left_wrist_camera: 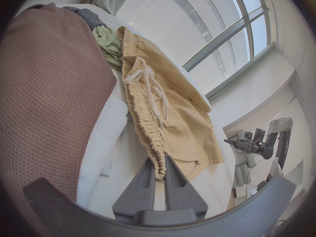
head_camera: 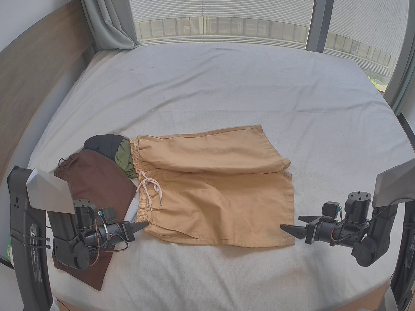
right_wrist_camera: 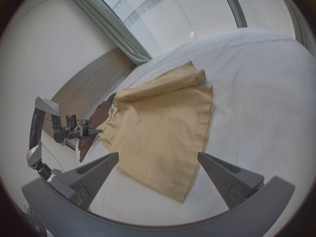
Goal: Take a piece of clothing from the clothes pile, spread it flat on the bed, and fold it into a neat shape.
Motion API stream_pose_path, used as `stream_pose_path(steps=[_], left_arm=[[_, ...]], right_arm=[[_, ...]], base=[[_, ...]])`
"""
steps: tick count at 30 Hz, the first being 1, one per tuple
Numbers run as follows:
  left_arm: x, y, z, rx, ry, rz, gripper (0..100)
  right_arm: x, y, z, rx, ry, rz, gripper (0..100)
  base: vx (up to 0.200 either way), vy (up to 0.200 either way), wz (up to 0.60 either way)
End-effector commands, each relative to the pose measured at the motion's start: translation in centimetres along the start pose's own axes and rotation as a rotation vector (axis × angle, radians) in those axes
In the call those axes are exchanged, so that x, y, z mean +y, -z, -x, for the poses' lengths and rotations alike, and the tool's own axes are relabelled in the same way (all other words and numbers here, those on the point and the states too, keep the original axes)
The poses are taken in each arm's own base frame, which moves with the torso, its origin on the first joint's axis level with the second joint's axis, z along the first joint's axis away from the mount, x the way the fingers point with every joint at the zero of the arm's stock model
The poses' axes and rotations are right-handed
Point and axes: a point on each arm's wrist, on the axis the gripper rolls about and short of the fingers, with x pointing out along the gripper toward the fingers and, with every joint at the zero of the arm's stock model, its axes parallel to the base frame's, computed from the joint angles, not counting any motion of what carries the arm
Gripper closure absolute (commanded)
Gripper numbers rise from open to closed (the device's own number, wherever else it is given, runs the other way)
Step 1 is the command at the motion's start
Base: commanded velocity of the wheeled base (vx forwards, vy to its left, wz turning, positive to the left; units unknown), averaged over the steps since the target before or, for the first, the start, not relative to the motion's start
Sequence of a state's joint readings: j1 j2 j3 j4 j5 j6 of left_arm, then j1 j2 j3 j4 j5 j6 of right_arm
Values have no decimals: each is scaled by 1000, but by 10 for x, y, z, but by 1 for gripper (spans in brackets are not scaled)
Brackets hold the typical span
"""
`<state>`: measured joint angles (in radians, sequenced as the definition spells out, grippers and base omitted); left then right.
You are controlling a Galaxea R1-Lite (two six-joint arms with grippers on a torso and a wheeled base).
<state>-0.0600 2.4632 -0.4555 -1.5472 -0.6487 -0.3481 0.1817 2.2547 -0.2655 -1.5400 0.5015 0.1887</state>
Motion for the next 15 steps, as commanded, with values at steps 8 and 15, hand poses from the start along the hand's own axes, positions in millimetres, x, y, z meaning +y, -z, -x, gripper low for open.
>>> stream_pose_path(steps=[8,15], left_arm=[[0,0,0,0,0,-1,100],[0,0,0,0,0,-1,100]], right_arm=[[-5,24,2,95,23,-48,0],[-10,35,-3,132,29,-68,0]], base=[[0,0,0],[0,0,0]])
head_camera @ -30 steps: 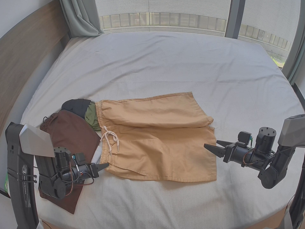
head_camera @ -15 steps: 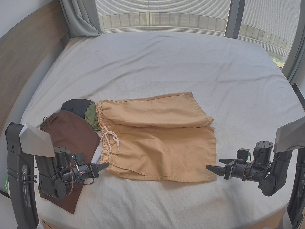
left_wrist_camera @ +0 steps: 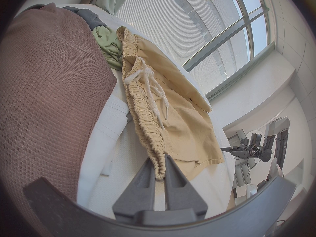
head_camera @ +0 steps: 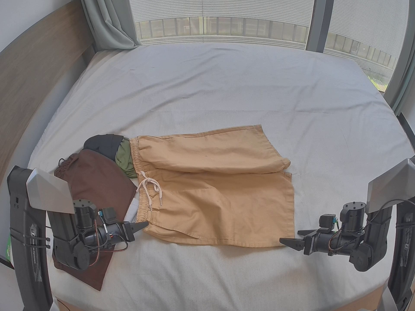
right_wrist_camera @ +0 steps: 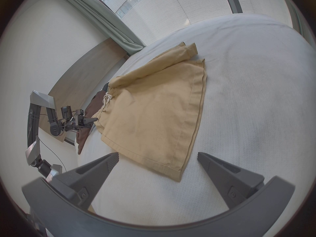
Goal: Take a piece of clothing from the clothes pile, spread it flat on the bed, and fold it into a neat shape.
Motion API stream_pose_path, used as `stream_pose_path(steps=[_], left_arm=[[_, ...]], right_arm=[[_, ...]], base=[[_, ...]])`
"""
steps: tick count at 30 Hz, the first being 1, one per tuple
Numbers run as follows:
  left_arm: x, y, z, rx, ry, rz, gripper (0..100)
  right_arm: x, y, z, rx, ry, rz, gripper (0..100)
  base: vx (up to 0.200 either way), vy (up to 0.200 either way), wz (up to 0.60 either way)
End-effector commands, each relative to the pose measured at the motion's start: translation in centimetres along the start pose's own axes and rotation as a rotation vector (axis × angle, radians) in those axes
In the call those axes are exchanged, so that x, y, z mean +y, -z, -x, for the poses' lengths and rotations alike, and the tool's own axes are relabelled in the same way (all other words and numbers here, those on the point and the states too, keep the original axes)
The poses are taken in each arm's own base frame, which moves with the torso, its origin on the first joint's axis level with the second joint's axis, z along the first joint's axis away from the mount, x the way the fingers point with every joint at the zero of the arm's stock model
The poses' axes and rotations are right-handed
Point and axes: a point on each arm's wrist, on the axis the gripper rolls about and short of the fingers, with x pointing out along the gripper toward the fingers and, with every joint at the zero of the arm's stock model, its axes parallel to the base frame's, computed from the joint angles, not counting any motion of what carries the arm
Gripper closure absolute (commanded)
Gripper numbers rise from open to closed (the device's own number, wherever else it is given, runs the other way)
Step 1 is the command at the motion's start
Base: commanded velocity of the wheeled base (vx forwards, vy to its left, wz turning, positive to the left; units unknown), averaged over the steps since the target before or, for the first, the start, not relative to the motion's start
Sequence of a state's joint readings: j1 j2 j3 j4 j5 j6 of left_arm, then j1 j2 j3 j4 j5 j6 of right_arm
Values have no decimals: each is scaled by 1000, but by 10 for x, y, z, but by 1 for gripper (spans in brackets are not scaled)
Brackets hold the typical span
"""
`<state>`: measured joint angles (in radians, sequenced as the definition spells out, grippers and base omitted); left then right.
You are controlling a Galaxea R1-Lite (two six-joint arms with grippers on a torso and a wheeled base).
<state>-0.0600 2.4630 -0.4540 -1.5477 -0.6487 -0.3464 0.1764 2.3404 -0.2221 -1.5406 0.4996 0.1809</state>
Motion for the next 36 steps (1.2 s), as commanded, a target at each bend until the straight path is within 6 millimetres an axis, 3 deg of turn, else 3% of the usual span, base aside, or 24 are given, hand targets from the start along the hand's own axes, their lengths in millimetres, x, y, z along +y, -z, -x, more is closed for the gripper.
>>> stream_pose_path(steps=[1,10,22,23,36], left_arm=[[0,0,0,-1,0,0,100],[0,0,0,-1,0,0,100],[0,-1,0,-3,1,-2,100],[0,-1,0,-3,1,-2,100],[0,-1,0,-4,0,-3,100]], right_arm=[[-4,7,-5,27,4,-17,0],[-8,16,-14,59,-5,-48,0],[-6,9,-24,29,-24,-111,0],[-6,9,-24,27,-24,-110,100],[-8,6,-26,15,-18,-107,100]], base=[[0,0,0],[0,0,0],[0,0,0],[0,0,0],[0,0,0]])
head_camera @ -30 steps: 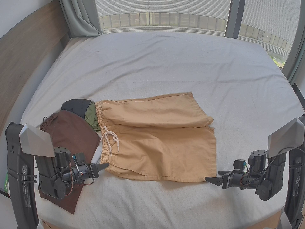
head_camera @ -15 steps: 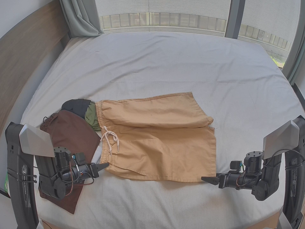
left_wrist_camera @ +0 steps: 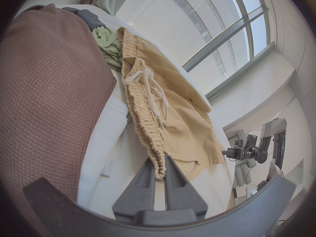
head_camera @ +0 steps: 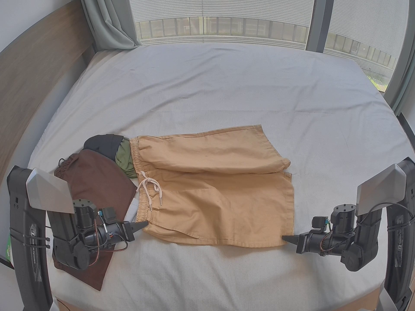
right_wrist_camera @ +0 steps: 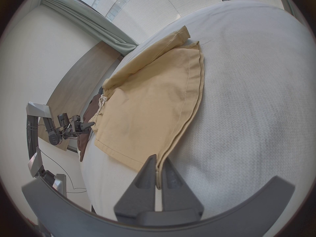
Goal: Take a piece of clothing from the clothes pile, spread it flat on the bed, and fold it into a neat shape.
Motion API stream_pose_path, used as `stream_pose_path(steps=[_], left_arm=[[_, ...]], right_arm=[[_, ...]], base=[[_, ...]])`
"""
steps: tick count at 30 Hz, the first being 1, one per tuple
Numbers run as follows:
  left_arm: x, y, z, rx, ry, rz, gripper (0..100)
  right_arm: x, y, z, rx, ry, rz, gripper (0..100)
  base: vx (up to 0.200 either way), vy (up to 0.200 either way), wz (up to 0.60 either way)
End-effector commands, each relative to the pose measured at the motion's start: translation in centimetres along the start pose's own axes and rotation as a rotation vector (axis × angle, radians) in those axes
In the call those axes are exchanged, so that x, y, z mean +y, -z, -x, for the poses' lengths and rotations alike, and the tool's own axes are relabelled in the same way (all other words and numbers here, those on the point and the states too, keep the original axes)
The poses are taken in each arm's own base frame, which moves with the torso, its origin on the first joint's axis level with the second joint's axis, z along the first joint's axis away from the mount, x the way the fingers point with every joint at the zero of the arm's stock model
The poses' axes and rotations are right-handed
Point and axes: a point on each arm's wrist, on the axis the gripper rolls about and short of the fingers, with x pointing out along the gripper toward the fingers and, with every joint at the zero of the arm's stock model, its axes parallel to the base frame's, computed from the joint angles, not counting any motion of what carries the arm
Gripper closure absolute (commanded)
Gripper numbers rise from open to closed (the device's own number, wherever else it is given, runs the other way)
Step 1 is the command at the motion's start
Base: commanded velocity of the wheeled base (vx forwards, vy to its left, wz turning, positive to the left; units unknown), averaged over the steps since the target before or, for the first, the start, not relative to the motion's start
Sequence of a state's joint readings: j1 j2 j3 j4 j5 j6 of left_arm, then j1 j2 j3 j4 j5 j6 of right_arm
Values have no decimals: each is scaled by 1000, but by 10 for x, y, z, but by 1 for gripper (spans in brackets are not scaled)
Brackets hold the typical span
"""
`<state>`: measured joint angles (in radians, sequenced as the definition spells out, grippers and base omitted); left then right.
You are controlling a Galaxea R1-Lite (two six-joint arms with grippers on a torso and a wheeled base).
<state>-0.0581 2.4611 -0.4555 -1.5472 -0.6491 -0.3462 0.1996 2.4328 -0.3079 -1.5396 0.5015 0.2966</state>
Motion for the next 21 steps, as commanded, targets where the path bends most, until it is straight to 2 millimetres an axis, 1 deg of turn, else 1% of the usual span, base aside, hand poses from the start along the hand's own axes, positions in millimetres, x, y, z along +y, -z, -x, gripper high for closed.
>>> stream_pose_path(steps=[1,8,9,16,21], left_arm=[[0,0,0,-1,0,0,100],[0,-6,7,-19,-1,-1,100],[-1,-8,14,-22,-7,-2,100],[-23,-8,39,5,41,-5,100],[-31,-1,52,32,32,14,100]], right_arm=[[0,0,0,-3,1,2,100],[0,2,3,4,11,-3,100],[2,2,5,6,16,-2,100],[9,6,18,27,23,-2,100],[10,14,24,62,31,3,100]], base=[[0,0,0],[0,0,0],[0,0,0],[0,0,0],[0,0,0]])
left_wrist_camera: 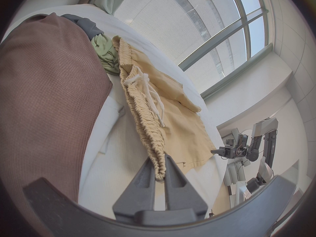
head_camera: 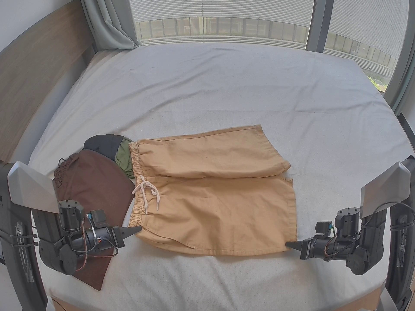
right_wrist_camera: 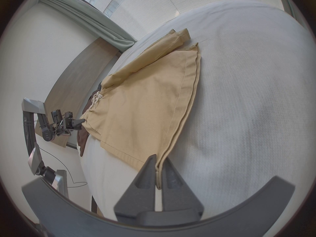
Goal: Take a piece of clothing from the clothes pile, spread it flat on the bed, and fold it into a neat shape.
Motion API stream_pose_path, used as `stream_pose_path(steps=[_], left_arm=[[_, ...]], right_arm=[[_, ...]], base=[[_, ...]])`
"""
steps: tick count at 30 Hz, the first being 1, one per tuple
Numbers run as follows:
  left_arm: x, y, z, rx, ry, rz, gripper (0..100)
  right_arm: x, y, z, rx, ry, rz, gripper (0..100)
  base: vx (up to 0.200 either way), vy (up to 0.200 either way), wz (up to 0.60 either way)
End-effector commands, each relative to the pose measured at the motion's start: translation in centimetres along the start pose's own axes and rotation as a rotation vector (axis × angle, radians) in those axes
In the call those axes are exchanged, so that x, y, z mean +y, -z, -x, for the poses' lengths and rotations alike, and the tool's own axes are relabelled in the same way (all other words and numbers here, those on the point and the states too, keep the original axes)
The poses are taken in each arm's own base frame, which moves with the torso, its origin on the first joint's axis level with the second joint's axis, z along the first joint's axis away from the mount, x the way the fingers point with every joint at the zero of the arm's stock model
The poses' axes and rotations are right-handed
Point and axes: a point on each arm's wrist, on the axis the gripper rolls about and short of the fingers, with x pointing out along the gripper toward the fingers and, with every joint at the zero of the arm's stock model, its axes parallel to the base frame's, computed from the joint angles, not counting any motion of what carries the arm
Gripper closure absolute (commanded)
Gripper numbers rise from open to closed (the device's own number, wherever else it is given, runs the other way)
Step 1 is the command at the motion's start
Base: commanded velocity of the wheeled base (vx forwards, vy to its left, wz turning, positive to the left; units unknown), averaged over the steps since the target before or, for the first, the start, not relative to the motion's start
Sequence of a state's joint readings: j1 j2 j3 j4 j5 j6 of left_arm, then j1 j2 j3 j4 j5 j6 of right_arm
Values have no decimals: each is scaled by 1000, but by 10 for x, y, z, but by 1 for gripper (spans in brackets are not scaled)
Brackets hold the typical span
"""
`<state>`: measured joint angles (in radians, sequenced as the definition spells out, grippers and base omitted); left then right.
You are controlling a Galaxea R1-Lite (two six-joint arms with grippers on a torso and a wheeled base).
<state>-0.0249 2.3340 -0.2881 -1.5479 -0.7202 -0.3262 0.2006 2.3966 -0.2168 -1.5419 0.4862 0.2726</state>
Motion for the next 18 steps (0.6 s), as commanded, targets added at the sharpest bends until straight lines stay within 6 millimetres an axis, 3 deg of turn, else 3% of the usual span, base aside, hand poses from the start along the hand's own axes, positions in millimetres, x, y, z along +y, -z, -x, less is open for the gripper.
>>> stream_pose_path(steps=[1,18], left_arm=[[-10,1,15,1,-7,-1,100],[-17,22,39,72,-36,-21,100]], right_arm=[[3,7,8,31,5,8,100],[8,23,25,108,14,54,100]], base=[[0,0,0],[0,0,0]])
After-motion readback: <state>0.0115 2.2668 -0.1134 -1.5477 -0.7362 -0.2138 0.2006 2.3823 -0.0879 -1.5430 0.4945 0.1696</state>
